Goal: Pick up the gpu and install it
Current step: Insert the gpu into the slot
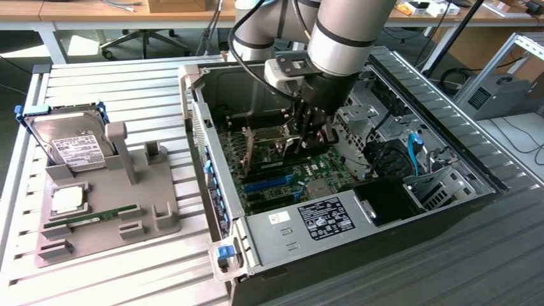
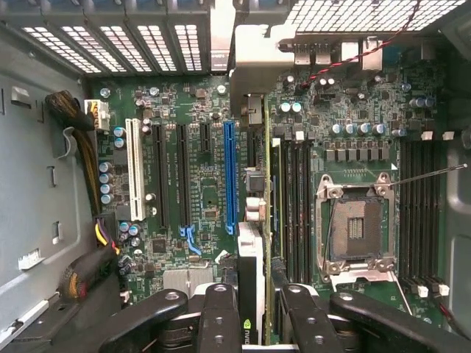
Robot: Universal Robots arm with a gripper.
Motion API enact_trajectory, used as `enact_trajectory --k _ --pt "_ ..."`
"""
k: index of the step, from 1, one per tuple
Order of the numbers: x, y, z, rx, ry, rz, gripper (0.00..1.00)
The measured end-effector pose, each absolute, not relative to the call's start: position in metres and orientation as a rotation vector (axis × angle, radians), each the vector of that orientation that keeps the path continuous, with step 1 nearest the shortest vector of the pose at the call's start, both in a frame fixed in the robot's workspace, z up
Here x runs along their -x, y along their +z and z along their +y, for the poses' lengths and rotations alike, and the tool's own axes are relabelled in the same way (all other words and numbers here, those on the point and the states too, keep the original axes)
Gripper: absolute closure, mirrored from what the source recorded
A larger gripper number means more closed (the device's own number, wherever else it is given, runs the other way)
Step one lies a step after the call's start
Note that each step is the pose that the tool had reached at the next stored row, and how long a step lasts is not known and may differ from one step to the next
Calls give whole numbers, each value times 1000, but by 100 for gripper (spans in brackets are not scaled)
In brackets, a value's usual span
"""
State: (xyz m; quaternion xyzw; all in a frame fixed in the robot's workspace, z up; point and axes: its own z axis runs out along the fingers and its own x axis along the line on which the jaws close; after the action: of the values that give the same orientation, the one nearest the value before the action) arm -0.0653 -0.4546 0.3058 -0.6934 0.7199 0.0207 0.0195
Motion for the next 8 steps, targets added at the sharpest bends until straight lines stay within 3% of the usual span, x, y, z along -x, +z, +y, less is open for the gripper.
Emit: enact_trajectory --k 8 --pt "76 306 -455 2152 64 2234 73"
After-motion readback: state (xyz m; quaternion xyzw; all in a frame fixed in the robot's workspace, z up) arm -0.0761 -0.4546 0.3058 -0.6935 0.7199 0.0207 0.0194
